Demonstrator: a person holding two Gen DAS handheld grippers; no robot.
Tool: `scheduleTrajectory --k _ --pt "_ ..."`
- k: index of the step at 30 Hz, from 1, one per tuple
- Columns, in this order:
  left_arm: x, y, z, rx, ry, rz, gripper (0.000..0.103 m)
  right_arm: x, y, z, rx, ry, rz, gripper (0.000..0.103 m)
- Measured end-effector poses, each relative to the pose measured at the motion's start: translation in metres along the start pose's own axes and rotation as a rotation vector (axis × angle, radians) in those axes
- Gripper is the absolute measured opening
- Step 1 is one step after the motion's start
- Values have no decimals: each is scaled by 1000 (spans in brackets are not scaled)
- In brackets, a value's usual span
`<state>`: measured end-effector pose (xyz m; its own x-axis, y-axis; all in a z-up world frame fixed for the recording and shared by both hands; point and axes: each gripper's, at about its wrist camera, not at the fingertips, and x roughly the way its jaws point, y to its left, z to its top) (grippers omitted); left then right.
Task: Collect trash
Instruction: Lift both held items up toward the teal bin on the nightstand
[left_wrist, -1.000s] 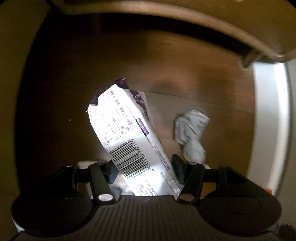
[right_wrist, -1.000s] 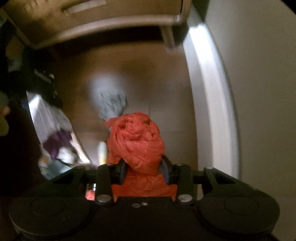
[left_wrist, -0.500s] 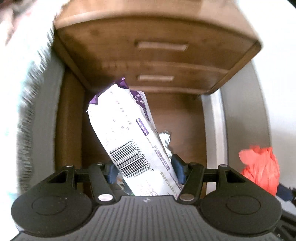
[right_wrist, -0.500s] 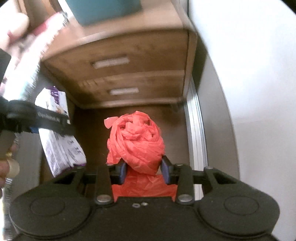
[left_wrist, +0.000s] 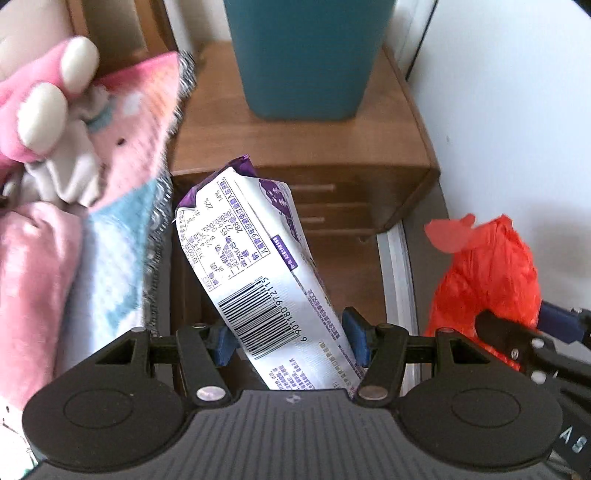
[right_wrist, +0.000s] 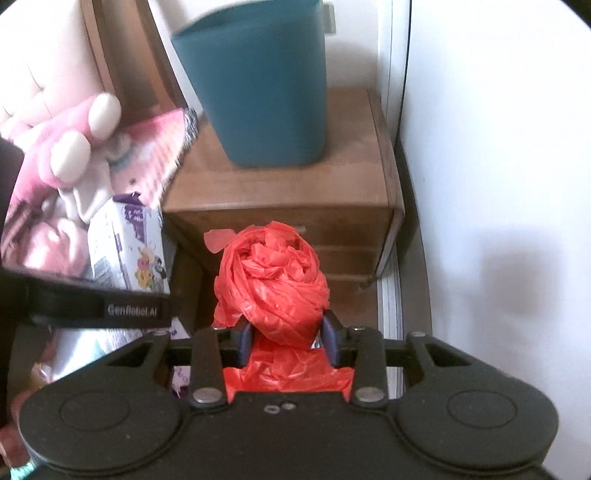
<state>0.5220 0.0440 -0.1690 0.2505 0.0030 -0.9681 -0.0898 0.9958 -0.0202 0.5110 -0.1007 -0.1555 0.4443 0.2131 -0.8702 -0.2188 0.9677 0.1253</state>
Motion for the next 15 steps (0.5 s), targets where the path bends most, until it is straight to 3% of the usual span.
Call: scheduleTrajectory --k 7,15 --pt "-52 18 45 19 -75 -19 59 -42 21 54 -29 -104 9 36" --pt "-96 42 133 97 -186 -31 59 -59 38 134 -5 -192 -22 36"
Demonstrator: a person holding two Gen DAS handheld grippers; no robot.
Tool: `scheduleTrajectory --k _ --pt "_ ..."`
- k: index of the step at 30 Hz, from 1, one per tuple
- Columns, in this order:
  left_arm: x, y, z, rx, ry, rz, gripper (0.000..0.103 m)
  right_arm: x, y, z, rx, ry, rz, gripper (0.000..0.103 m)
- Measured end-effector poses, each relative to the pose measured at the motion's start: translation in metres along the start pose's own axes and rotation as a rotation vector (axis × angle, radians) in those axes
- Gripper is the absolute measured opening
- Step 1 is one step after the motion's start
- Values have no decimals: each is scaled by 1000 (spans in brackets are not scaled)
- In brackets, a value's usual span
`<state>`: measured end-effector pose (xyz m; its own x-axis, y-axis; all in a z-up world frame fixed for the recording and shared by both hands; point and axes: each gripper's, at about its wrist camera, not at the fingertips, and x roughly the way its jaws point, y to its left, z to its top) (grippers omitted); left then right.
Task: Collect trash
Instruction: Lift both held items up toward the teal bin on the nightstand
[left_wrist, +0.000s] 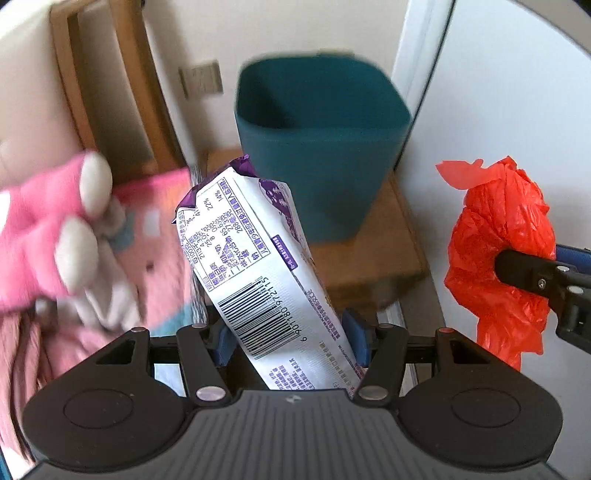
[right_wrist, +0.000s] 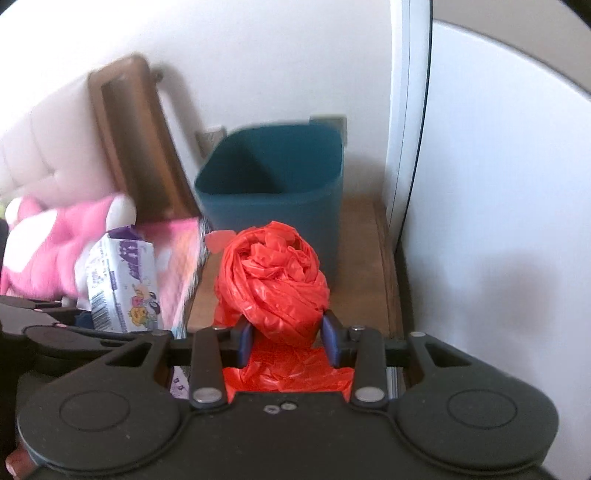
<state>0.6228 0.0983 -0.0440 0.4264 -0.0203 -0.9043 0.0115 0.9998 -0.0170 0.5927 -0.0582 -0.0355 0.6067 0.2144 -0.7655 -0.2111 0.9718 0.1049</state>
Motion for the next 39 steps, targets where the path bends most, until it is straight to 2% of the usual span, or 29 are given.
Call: scheduleTrajectory --k 5,11,18,24,31,35,39 --pt "-7 19 67 16 -82 5 59 14 11 57 -2 -46 -34 36" --pt "-1 31 138 12 -133 -1 59 46 16 116 30 -76 -55 36" --pt "36 33 200 18 -153 -1 59 96 14 165 67 -78 -69 36" --pt "76 23 226 44 -147 -2 59 145 11 189 56 -49 -109 36" --pt "129 5 228 127 -80 33 59 192 -1 182 43 11 -143 36" --pt "150 -6 226 166 -39 33 60 208 2 176 -10 43 -160 36" --pt "175 3 226 195 -3 35 60 220 3 169 -47 73 -166 36"
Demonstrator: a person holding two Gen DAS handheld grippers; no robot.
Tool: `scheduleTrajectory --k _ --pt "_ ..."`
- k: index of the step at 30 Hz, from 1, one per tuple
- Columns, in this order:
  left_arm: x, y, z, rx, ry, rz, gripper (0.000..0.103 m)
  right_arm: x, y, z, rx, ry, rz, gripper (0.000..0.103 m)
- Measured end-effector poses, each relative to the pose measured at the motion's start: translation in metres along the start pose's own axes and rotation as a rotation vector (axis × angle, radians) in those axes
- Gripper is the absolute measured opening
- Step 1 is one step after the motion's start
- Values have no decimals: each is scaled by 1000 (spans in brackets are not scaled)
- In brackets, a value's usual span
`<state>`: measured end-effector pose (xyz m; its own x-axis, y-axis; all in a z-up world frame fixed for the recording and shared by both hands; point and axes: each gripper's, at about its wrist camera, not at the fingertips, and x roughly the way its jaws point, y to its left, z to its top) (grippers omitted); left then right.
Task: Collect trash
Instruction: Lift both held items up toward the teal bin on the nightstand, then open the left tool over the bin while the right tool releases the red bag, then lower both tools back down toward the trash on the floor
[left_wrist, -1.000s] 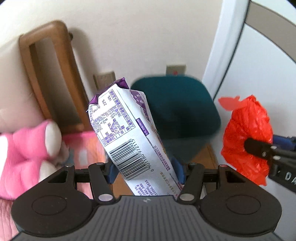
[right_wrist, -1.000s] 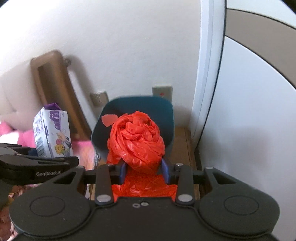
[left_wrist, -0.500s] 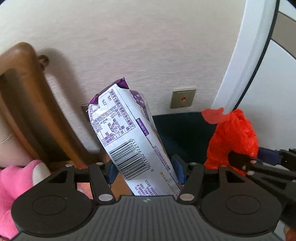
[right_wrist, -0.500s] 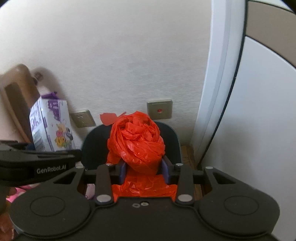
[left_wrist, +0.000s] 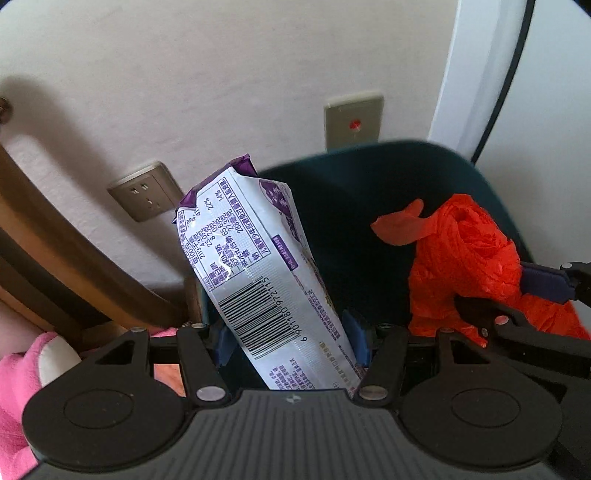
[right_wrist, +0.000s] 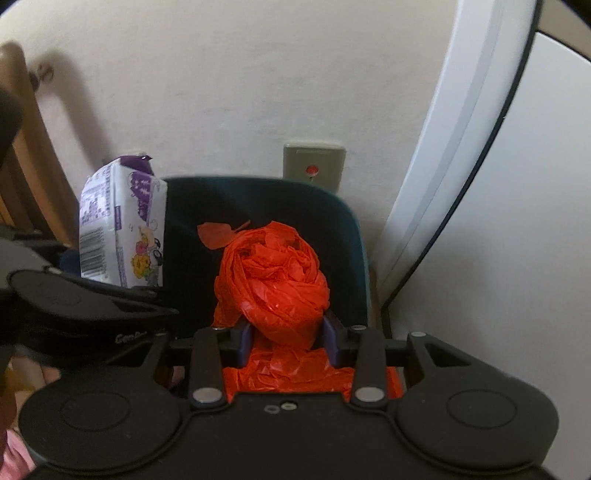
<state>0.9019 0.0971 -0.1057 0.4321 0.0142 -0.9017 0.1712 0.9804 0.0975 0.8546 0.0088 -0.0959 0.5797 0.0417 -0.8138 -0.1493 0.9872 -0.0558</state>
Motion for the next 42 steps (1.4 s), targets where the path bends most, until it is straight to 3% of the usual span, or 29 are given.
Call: scheduleTrajectory --k 3,10,13,16,25,33,42 --pt "0 -2 -3 17 3 -11 61 5 0 -4 -30 6 13 39" --pt "0 -9 -13 4 -18 46 67 0 -9 -11 -93 -27 80 44" --pt "-2 -11 -15 -20 -29 61 80 -4 -15 -14 -99 -38 105 47" --pt "-10 -14 -18 -37 -24 71 80 -15 -23 -19 -105 -51 127 54" --pt "-62 -26 -36 -26 -94 54 80 -61 -45 -33 -73 -84 159 57" --pt "-115 -26 -77 -19 -150 18 80 -112 -49 -65 -28 -116 176 57" --pt "-163 -42 -145 -42 -190 31 80 -155 -50 -116 -53 -132 191 57"
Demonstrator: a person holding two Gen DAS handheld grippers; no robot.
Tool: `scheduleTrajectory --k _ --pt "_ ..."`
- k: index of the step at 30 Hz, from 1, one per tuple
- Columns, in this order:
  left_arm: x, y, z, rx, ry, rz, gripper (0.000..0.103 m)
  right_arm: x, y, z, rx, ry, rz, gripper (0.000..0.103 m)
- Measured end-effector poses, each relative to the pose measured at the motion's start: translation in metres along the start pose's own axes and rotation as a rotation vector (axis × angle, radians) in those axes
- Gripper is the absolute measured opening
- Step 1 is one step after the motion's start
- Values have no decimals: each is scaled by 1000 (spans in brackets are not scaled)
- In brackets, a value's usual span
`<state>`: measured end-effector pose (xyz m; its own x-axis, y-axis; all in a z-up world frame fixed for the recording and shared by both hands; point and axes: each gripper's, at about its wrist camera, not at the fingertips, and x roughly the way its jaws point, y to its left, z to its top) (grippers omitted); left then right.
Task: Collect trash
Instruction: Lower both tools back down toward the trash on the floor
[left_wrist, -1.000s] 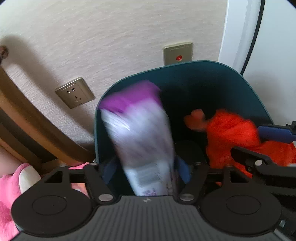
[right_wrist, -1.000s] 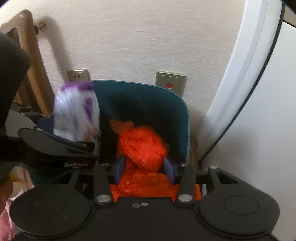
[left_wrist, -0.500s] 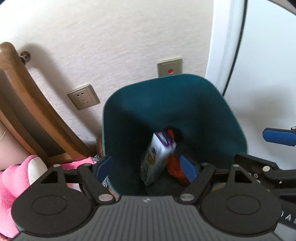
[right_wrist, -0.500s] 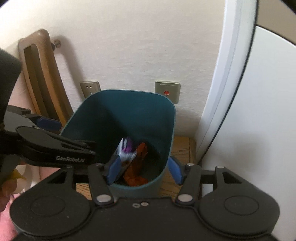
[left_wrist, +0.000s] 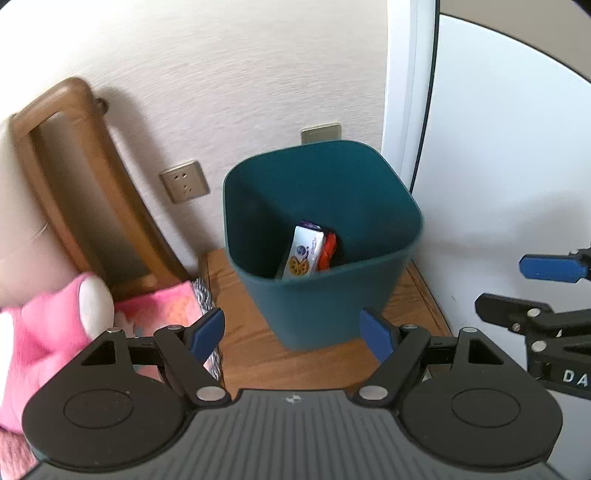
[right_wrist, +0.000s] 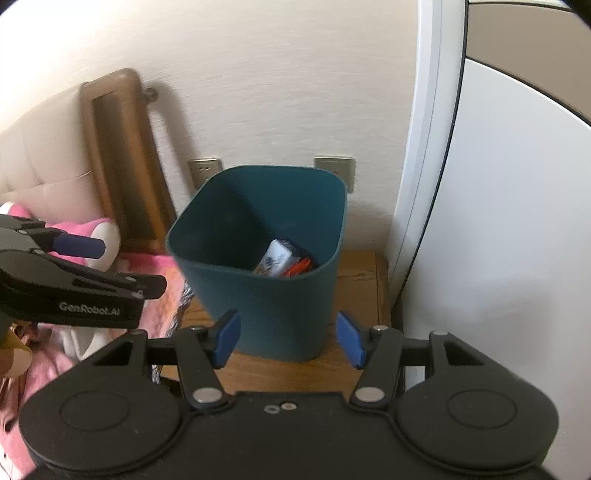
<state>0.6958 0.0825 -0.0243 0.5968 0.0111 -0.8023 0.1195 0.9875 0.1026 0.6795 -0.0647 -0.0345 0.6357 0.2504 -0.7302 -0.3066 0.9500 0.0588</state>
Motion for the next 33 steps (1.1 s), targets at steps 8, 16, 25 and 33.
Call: scheduleTrajectory --k 8,16,25,33 --pt "-26 -12 -76 -116 23 7 80 -24 -3 -67 -13 0 68 57" --pt "7 -20 -170 -142 81 -30 81 3 2 -153 29 90 56 64" --pt "110 -32 -306 -211 237 -67 81 96 -5 -287 81 269 47 78" --pt "213 -73 -446 -227 434 -87 81 179 -10 -421 23 407 79 91"
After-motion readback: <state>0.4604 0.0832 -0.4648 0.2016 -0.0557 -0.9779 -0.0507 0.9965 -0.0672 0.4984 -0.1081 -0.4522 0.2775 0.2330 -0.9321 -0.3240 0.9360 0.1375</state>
